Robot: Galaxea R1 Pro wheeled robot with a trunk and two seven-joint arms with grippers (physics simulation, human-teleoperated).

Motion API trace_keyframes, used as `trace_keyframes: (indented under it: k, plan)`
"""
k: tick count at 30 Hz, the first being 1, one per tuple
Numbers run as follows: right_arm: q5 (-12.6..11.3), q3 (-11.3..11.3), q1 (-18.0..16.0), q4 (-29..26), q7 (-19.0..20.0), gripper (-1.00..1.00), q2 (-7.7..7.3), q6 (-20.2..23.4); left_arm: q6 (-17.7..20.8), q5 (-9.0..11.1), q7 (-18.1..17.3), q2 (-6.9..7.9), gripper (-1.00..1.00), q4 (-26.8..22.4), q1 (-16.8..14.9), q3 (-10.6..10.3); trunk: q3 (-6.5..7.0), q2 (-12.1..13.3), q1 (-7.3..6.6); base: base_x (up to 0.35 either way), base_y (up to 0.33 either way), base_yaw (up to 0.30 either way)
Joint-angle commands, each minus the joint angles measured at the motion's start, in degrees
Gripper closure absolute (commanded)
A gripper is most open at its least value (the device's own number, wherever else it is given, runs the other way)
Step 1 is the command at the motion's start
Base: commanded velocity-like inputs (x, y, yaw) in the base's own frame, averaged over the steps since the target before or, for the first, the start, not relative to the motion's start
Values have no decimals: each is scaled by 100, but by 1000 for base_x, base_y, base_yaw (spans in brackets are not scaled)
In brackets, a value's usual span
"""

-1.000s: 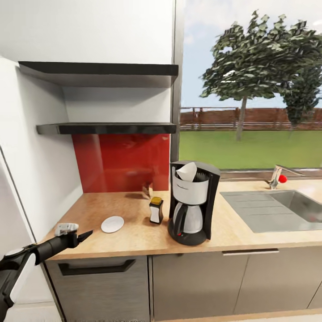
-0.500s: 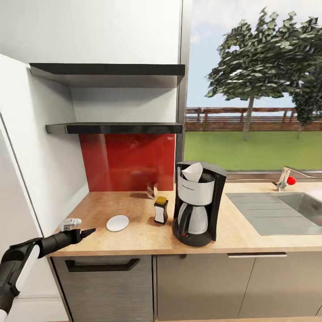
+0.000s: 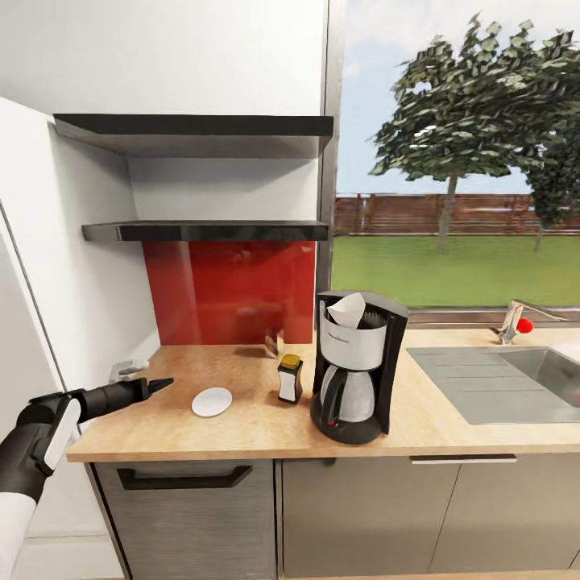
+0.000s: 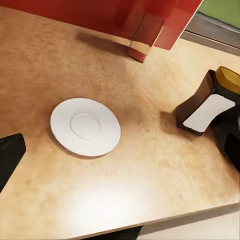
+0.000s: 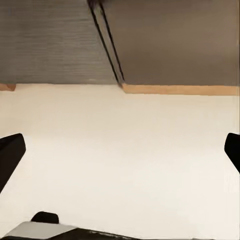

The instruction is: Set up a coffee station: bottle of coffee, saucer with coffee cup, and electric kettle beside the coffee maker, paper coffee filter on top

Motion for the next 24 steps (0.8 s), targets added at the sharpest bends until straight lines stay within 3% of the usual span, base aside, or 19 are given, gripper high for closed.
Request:
trace_keyframes:
  k: [1,2,4,9,10,11,15,16,19,20,24]
  plan:
    - [-15,231,0,-262,17,-100,31,-1,37,17,-5,2,-100,22,-11,4,-3,-4,2,0,0,0]
    - [-28,532,0,-667,67,-100,47,80,39,15,2,8,-100,57,-19,-1,-3,-4,2,0,0,0]
    - [-63,801,0,-1180,134,-100,47,355,37,-19,4,18,-100,119,-20,0,-3,-4,2,0,0,0]
    - [-434,973,0,-2242,192,-100,47,1149,34,-89,3,26,-100,174,1,-7,-3,-4,2,0,0,0]
    - [-583,987,0,-2559,203,-100,47,1318,34,-96,1,25,-100,179,6,-13,-3,-4,2,0,0,0]
    - [-957,1098,-6,-3489,221,-100,47,1709,33,-104,-2,19,-100,184,24,-19,-3,-4,2,0,0,0]
    - [-1446,1301,-30,-4532,233,-100,47,2264,26,-104,-1,15,-100,186,44,-15,-3,-4,2,0,0,0]
    - [-1778,1332,-67,-4768,236,-100,47,2468,25,-101,-1,14,-100,186,48,-2,-3,-4,2,0,0,0]
    - [-2461,1361,-354,-4949,232,-100,47,2679,24,-93,-6,3,-100,183,41,20,-3,-4,2,0,0,0]
    - [-2797,1368,-654,-4962,214,-100,47,2746,24,-70,-13,-6,-100,174,28,25,-3,-4,2,0,0,0]
    - [-3132,1371,-1091,-4923,182,-100,47,2812,24,-51,-12,-29,-100,164,18,32,-3,-4,2,0,0,0]
